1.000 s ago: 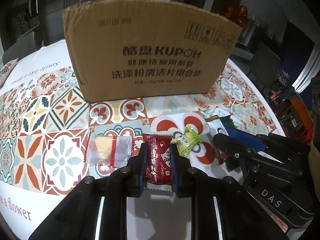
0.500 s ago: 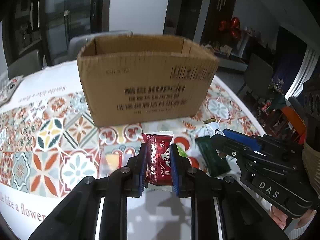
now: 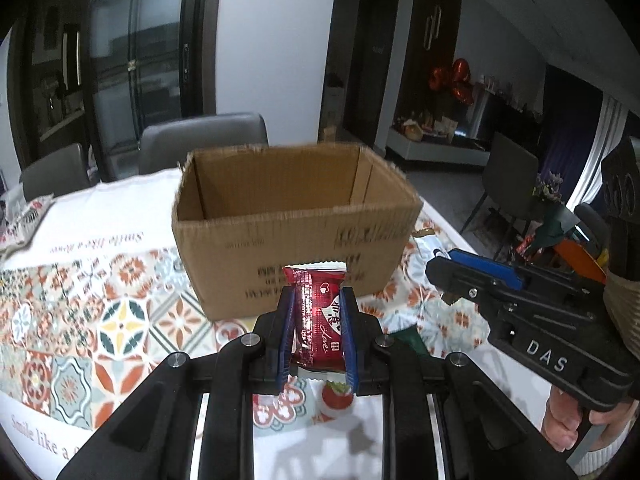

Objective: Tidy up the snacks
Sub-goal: 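Lift both snacks over the cardboard box and open both tools to release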

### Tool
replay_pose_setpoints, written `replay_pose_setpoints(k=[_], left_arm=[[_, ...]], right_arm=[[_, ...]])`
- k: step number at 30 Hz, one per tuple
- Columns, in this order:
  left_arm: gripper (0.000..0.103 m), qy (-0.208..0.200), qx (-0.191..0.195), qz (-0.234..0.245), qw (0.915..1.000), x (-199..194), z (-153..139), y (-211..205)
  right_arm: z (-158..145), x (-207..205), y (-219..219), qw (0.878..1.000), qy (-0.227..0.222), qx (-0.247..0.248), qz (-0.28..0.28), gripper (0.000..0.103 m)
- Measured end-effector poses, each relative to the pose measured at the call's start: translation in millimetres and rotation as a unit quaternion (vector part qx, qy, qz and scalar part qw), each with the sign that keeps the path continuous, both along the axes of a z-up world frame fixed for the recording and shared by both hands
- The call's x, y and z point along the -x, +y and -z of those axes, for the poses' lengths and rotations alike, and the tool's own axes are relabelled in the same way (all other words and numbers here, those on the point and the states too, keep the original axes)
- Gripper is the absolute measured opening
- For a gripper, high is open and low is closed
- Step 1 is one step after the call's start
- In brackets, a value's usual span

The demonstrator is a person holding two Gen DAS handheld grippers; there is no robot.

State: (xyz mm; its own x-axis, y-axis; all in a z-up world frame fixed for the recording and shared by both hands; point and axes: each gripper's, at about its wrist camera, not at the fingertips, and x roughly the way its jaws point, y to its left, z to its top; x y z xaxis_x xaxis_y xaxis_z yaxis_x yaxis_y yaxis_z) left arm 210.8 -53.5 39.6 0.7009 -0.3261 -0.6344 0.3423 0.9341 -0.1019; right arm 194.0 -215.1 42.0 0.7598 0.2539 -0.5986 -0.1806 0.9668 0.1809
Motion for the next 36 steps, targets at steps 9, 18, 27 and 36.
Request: replay_pose_setpoints(k=[9, 18, 27, 36], left_arm=[[0.022, -0.04, 0.003, 0.004, 0.9992, -10, -39, 0], [0.022, -0.047, -0.009, 0.004, 0.9988, -33, -59, 1], [0.022, -0.029, -0.008, 0.001, 0.9995, -65, -66, 4], [0.022, -0.001, -0.013, -0.002, 0.9999, -104, -58, 3]], right_arm=[[-41, -11, 2, 0.999, -0.041, 0.007, -0.005, 0.02], [-65, -35, 6, 0.999, -0.051, 0.015, -0.007, 0.02], [-71, -65, 15, 0.999, -0.038, 0.03, -0.015, 0.02], [-64, -98, 17, 0.999, -0.012, 0.041, -0.014, 0.02]])
